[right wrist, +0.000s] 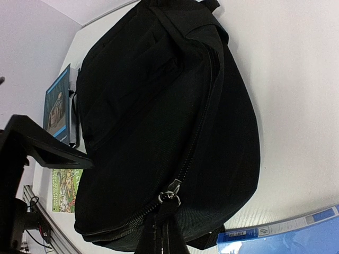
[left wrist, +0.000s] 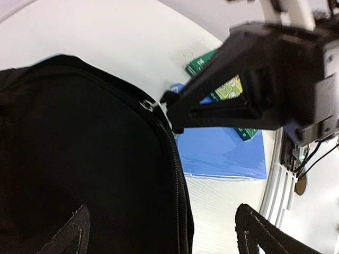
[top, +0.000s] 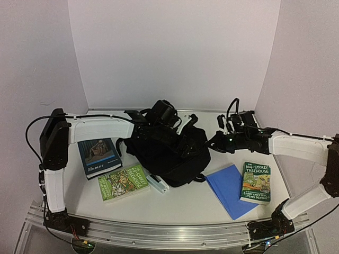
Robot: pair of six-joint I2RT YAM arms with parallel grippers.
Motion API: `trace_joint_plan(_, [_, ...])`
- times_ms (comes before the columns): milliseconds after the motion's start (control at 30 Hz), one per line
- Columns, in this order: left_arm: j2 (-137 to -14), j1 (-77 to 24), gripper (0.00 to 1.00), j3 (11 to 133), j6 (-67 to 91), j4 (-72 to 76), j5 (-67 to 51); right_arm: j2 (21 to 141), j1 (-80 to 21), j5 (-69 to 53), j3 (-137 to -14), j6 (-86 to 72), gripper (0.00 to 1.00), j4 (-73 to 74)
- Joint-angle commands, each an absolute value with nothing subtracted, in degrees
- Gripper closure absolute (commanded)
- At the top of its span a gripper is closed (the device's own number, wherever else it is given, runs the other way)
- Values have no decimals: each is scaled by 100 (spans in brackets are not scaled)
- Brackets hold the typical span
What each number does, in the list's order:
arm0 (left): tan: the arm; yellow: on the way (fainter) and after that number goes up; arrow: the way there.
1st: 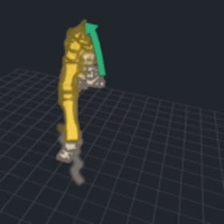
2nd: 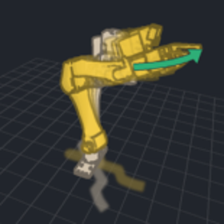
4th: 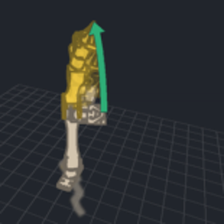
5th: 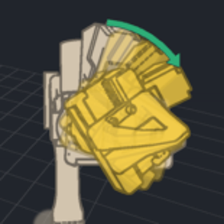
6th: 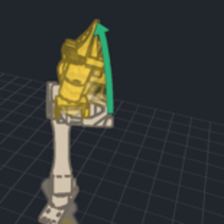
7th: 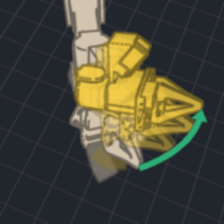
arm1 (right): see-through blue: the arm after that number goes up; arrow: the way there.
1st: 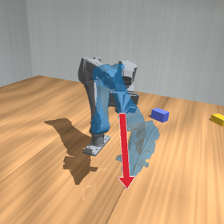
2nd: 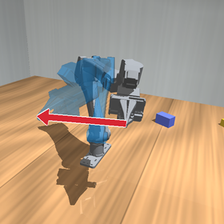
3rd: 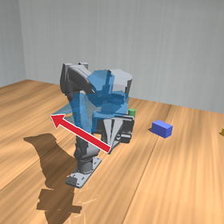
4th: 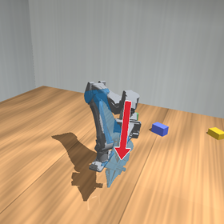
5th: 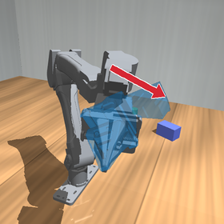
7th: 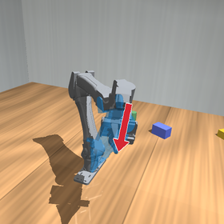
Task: Pack the student bag
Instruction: Unzip the student bag at the center of the board.
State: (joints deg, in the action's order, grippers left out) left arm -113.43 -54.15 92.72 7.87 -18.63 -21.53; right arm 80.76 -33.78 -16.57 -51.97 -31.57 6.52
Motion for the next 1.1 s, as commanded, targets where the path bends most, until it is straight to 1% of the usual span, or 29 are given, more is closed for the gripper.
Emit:
trace_joint_plan(0, [-11594,-5535,4,9686,775,-1606,-2113,7716,-3408,-1601,-5150,-3221,100,369])
trace_joint_plan(100, [-11712,-5632,4,9736,779,-1451,-1984,7683,-3402,-1590,-5101,-3229,100,369])
trace_joint_plan(167, [-11794,-5674,6,9776,821,-1342,-1974,7682,-3402,-1581,-5083,-3223,100,377])
trace_joint_plan(200, [-11845,-5684,9,9802,848,-1302,-1960,7682,-3403,-1557,-5075,-3220,100,381])
trace_joint_plan(267, [-11938,-5696,18,9859,890,-1282,-1953,7667,-3406,-1516,-5071,-3215,100,402])
trace_joint_plan(367, [-12012,-5713,44,9889,901,-1296,-1992,7628,-3401,-1421,-5084,-3195,100,482])
trace_joint_plan(433, [-11987,-5738,65,9822,888,-1272,-1973,7615,-3402,-1176,-5121,-3196,100,612])
trace_joint_plan(500, [-11927,-5763,82,9724,864,-1244,-1971,7658,-3401,-752,-5205,-3203,100,838])
trace_joint_plan(567, [-11866,-5782,95,9617,831,-1253,-1984,7776,-3403,-307,-5357,-3246,100,1105])
trace_joint_plan(600, [-11834,-5790,99,9558,821,-1267,-1986,7845,-3402,-48,-5442,-3275,100,1227])
trace_joint_plan(700, [-11667,-5809,100,9341,792,-1302,-2011,8115,-3405,600,-5740,-3362,100,1486])
trace_joint_plan(800, [-11510,-5829,100,9108,788,-1337,-2147,8357,-3388,935,-6004,-3339,100,1571])
trace_joint_plan(1067, [-11106,-5927,100,8578,870,-1389,-2320,9074,-3276,935,-6713,-2977,100,1573])
